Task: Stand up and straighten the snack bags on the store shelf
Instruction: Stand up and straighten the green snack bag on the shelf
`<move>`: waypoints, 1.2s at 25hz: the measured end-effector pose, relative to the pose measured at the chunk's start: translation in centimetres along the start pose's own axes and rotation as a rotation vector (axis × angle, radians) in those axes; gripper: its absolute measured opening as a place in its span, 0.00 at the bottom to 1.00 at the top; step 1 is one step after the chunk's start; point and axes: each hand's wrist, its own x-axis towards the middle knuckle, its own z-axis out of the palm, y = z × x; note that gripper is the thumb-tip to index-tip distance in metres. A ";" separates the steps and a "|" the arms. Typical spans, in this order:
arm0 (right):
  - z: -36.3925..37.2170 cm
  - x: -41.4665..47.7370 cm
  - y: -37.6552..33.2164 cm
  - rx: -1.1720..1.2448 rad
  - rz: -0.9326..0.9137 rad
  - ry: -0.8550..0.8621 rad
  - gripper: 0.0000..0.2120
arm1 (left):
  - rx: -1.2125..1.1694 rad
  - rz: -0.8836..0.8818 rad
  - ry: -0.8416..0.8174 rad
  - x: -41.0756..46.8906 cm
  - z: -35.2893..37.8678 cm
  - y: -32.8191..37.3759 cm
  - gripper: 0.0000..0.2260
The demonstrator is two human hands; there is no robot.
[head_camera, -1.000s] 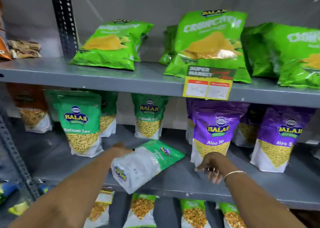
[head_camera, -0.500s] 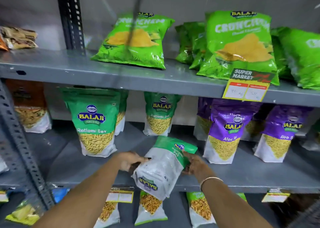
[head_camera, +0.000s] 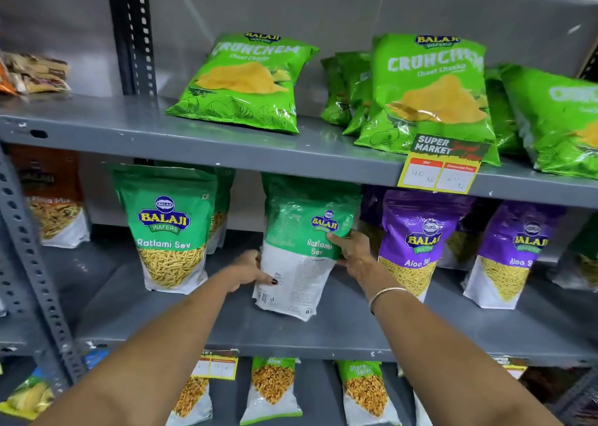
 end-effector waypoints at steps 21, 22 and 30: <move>2.8 -1.2 12.2 -0.414 -0.161 -0.191 0.29 | -0.016 -0.005 0.246 1.3 5.9 -1.9 0.20; 3.1 -1.4 12.0 -0.460 -0.179 -0.195 0.36 | -0.072 -0.003 0.208 1.2 6.0 -2.0 0.15; 2.4 -0.4 12.8 -0.332 -0.124 -0.202 0.33 | -0.183 -0.002 0.162 1.8 4.3 -3.2 0.32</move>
